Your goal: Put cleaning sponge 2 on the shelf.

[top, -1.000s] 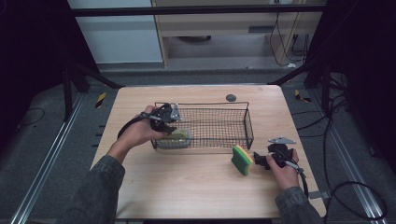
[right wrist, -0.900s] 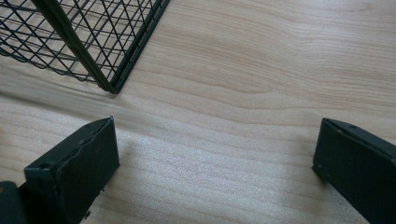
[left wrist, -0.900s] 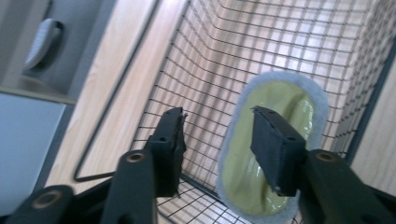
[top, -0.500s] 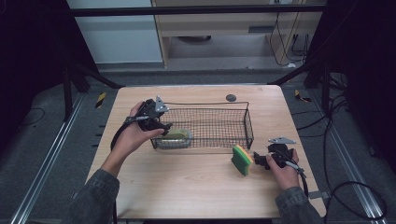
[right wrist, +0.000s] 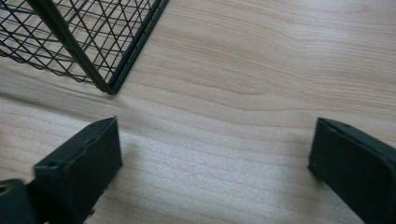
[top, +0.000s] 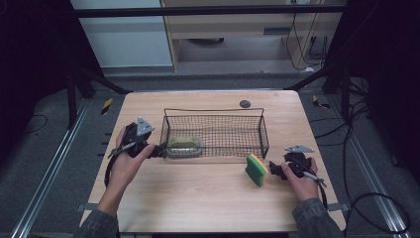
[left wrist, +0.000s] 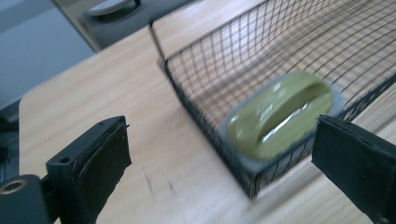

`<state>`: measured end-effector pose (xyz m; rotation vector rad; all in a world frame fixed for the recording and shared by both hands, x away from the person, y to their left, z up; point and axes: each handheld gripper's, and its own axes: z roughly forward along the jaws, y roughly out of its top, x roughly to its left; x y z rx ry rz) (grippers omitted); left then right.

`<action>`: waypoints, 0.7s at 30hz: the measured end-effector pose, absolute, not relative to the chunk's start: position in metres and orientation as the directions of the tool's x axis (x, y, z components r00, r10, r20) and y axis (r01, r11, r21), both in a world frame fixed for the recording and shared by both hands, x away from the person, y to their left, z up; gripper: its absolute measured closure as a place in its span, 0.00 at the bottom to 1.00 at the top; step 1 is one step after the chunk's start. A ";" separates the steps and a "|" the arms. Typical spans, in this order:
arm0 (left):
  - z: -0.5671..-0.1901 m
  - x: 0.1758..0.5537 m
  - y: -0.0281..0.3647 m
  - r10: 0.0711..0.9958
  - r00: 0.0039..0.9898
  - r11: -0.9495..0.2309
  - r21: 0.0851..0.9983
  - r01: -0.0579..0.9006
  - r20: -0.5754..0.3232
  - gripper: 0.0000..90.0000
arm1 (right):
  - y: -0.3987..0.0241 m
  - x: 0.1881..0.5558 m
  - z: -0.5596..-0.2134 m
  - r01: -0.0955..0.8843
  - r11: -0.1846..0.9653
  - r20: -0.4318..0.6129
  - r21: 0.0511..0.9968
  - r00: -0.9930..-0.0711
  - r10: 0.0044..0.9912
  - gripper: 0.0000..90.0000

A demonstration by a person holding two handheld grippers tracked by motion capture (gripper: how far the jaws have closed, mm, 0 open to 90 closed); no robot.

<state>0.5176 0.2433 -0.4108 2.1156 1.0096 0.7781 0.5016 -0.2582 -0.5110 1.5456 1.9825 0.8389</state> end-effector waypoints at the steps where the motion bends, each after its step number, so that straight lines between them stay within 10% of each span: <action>1: -0.423 0.515 0.252 0.826 0.513 -0.496 0.733 0.465 0.234 0.04 | -0.259 0.500 -0.509 0.676 0.178 -0.008 0.715 -0.246 0.969 0.07; 21: -0.493 0.506 0.262 0.859 0.503 -0.439 0.647 0.623 0.098 0.05 | -0.260 0.468 -0.455 0.772 0.353 -0.005 0.528 -0.413 0.911 0.15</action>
